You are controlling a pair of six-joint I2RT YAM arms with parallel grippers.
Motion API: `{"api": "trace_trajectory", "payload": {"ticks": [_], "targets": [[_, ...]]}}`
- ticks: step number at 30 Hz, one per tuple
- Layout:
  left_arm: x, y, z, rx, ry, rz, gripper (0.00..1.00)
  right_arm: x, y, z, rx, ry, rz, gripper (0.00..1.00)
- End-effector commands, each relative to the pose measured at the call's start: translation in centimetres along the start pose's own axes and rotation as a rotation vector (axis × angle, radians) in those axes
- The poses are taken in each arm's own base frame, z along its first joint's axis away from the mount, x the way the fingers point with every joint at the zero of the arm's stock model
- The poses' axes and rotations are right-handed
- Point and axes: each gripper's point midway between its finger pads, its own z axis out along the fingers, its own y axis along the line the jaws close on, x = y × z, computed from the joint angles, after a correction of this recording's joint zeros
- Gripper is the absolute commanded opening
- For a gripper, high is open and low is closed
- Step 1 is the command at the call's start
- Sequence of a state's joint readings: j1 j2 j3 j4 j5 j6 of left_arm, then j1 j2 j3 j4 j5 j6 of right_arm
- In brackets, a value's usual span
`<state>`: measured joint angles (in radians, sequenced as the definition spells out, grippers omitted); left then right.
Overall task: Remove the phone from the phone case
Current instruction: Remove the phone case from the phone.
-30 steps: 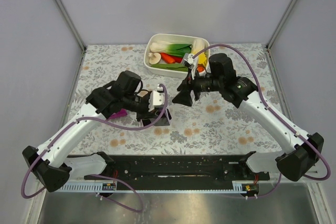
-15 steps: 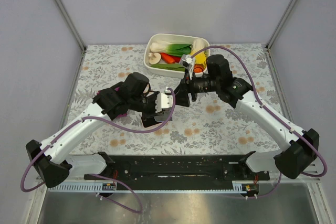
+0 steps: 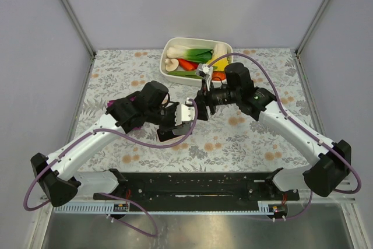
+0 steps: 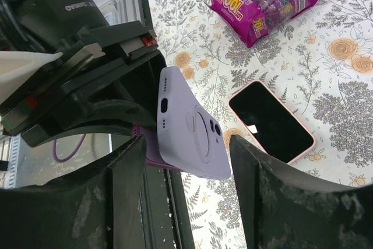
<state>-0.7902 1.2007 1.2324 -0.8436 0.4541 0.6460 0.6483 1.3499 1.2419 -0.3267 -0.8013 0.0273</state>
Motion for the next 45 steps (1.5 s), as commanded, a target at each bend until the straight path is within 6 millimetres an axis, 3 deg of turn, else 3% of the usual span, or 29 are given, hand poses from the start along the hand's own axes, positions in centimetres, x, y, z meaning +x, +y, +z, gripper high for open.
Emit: {"api": "trace_trajectory", "payload": {"ticks": [1, 14, 23, 25, 32, 40, 45], "targets": [[-2.8, 1.5, -0.7, -0.065, -0.083, 0.052, 0.00, -0.2, -0.2, 0.7, 0.012, -0.011, -0.035, 0.67], [-3.4, 0.9, -1.1, -0.048, -0.115, 0.052, 0.00, 1.2, -1.9, 1.2, 0.112, 0.030, -0.099, 0.58], [-3.8, 0.9, -1.2, -0.046, -0.125, 0.048, 0.00, 2.3, -0.8, 2.1, 0.064, 0.055, -0.138, 0.55], [-3.9, 0.9, -1.2, -0.043, -0.127, 0.050, 0.00, 2.4, -0.5, 2.3, 0.047, 0.057, -0.140, 0.49], [-2.9, 0.3, -1.8, -0.057, -0.123, 0.084, 0.00, 1.7, -0.9, 1.5, 0.098, 0.054, -0.188, 0.01], [-1.5, -1.8, -3.2, -0.023, -0.098, 0.120, 0.00, 0.4, -4.4, -0.1, 0.283, 0.066, -0.174, 0.00], [-2.1, -2.3, -4.7, -0.025, -0.109, 0.131, 0.00, 0.1, -6.6, -1.0, 0.356, 0.072, -0.142, 0.00]]}}
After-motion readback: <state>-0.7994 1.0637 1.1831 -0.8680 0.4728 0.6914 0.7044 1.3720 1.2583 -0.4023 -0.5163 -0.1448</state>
